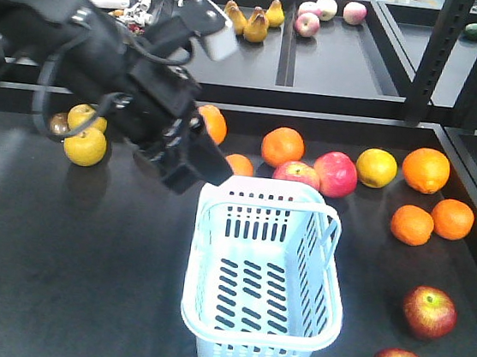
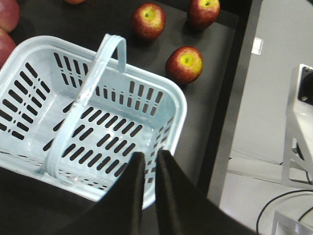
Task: Pick three apples into basket with both arms
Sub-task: 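Open the left gripper, release the handle and withdraw the left arm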
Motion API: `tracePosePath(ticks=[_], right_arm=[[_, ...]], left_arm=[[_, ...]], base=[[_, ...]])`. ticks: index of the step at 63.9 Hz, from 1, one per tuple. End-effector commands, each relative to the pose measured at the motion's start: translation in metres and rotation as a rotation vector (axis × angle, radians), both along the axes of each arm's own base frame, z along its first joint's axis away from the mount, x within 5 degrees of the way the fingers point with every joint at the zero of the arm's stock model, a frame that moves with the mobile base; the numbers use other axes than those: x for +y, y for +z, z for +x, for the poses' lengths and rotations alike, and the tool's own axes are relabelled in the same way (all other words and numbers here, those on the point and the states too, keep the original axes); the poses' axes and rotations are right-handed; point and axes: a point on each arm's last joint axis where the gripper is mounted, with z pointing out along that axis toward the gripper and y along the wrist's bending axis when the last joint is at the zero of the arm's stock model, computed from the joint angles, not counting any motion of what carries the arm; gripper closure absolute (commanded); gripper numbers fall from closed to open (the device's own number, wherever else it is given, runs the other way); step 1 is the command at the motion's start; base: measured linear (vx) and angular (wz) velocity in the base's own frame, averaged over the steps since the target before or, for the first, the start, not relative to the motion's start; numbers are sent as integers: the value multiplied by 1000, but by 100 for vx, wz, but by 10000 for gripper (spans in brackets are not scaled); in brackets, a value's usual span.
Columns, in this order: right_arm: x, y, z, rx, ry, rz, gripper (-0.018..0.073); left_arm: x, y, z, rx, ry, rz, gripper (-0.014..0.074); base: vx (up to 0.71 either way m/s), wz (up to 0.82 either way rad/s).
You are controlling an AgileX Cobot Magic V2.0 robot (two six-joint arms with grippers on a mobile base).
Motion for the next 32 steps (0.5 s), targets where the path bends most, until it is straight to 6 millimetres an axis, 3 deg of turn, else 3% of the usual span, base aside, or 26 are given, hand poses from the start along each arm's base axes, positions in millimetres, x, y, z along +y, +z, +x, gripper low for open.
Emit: tracePosePath(ticks=[1, 15, 32], right_arm=[[-1, 2, 0, -68, -9, -4, 565], [-1, 2, 0, -68, -9, -4, 565], [-1, 2, 0, -68, -9, -4, 565]], left_arm=[[10, 28, -31, -14, -6, -91, 606], [35, 16, -77, -25, 28, -111, 604], [69, -34, -123, -112, 218, -183, 604]], base=[[0, 0], [0, 0], [0, 0]])
